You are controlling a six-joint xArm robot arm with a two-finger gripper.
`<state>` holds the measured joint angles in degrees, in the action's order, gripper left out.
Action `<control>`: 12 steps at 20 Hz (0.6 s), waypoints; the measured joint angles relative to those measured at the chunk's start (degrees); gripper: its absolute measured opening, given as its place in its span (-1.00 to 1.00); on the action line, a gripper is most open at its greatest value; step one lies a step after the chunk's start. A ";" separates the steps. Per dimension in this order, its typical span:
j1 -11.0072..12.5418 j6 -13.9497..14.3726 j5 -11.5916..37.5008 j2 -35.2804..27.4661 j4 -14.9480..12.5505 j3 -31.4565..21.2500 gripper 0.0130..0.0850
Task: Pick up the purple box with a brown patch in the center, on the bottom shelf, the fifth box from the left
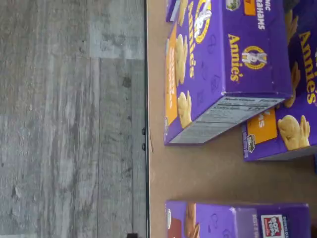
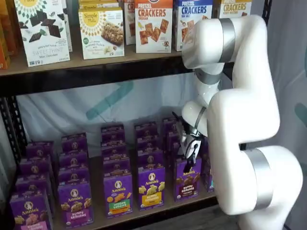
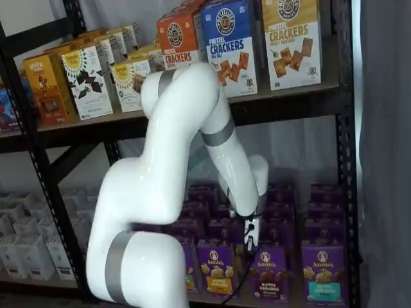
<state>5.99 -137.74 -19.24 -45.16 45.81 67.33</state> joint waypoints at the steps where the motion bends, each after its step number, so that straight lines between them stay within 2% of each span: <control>1: 0.09 0.07 -0.17 -0.34 -0.13 0.44 1.00; 7: 0.23 2.16 0.17 -2.29 -2.59 2.60 1.00; 12: 0.53 5.01 -0.40 -3.87 -5.93 4.54 1.00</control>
<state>6.53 -132.73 -19.64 -49.02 39.88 71.86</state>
